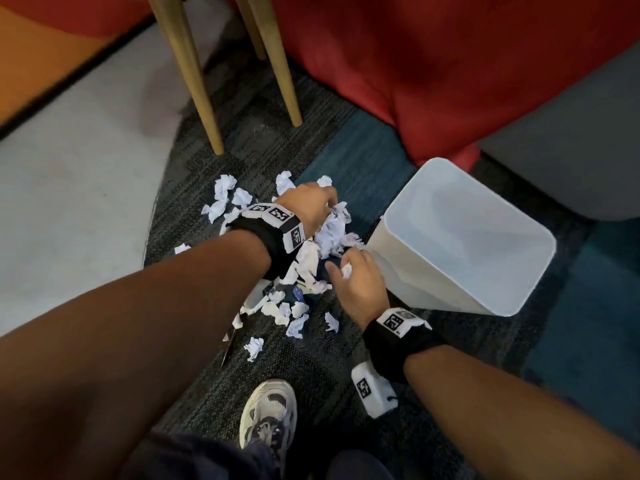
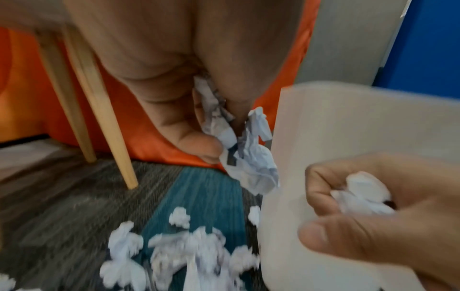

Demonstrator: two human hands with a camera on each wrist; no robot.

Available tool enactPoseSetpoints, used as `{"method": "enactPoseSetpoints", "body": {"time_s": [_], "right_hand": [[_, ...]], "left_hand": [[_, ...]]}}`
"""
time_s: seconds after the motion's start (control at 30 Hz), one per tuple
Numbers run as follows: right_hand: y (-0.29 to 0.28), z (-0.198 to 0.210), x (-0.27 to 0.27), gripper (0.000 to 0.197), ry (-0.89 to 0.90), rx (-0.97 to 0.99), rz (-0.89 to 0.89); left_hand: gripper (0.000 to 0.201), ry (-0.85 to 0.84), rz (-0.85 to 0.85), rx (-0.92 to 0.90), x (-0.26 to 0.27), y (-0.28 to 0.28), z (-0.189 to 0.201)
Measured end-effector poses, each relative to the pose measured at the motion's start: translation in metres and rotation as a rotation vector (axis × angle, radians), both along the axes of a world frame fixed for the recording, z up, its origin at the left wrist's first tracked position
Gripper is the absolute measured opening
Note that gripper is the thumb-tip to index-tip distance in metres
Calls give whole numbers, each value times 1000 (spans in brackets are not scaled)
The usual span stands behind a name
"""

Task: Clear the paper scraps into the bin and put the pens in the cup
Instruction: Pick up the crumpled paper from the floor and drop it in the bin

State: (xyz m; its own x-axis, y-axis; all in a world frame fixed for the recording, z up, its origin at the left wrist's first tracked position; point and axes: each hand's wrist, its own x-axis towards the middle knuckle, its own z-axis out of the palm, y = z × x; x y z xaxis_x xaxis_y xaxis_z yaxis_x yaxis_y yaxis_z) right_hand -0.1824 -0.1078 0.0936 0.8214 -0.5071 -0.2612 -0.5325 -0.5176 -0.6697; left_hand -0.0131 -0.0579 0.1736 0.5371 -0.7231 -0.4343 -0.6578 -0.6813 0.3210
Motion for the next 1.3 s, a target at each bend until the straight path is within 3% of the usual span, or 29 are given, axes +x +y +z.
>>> {"method": "enactPoseSetpoints", "body": {"time_s": [0.1,0.23,0.47,0.6,0.87,1.13,1.3], "right_hand": [[3,44,-9,18,-172,52,-57],[-6,90,-21,4,-281,57,-102],[-60,132,-40,21,-443,42,-416],[-87,125,-47,36,-261,55,-485],[-104,96,-61,33,46,58,-418],[-109,91,-63,48,93,75,-375],[-114,90,-65,56,170,73,-358]], "left_hand": [[20,-44,36,-107,0,-13,56],[15,-89,38,-260,-11,-35,101],[19,-29,29,-376,-41,-83,105],[25,13,23,-350,-62,-96,86],[36,30,-40,-236,-92,-104,54],[51,57,-149,-122,-101,-101,48],[41,68,-118,-164,-103,-87,63]]}}
